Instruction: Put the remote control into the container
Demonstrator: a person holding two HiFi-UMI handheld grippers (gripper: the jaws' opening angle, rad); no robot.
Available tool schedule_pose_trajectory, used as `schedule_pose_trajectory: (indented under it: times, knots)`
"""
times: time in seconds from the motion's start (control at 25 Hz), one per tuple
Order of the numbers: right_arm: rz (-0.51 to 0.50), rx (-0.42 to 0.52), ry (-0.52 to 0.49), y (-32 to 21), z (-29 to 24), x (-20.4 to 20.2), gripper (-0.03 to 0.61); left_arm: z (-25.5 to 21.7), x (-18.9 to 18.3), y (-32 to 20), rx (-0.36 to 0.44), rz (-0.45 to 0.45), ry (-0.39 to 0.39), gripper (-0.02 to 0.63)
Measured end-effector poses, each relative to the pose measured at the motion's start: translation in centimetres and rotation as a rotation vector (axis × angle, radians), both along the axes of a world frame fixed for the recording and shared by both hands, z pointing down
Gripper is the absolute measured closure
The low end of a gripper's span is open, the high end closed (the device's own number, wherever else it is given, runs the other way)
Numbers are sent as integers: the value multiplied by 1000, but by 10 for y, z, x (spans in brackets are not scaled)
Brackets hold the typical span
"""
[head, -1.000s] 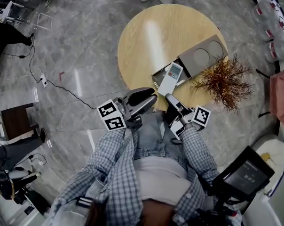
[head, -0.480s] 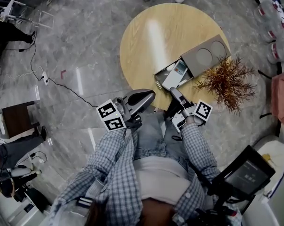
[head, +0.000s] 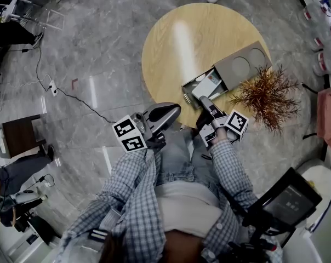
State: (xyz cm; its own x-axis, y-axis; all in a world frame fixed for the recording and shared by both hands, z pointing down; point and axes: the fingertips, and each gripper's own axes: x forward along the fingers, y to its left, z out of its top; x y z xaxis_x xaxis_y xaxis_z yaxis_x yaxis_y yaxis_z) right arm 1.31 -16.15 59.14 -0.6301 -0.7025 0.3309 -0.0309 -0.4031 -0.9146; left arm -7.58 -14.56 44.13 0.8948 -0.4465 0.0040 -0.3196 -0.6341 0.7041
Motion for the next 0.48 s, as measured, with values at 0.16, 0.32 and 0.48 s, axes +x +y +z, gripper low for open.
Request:
schedule_pose_trajectory:
  times: [0.16,0.32,0.48]
  knots:
    - [-12,-32,37,-1,1,-2,492,1,-1,0,-2,-7,1,605]
    - [-20,-54,50,0,3,-2,492,2,-1,1,-4,-8,3,606]
    - [-66,-92,78,3,5,-6,492,3,-1,-1,-3,-14,4,606]
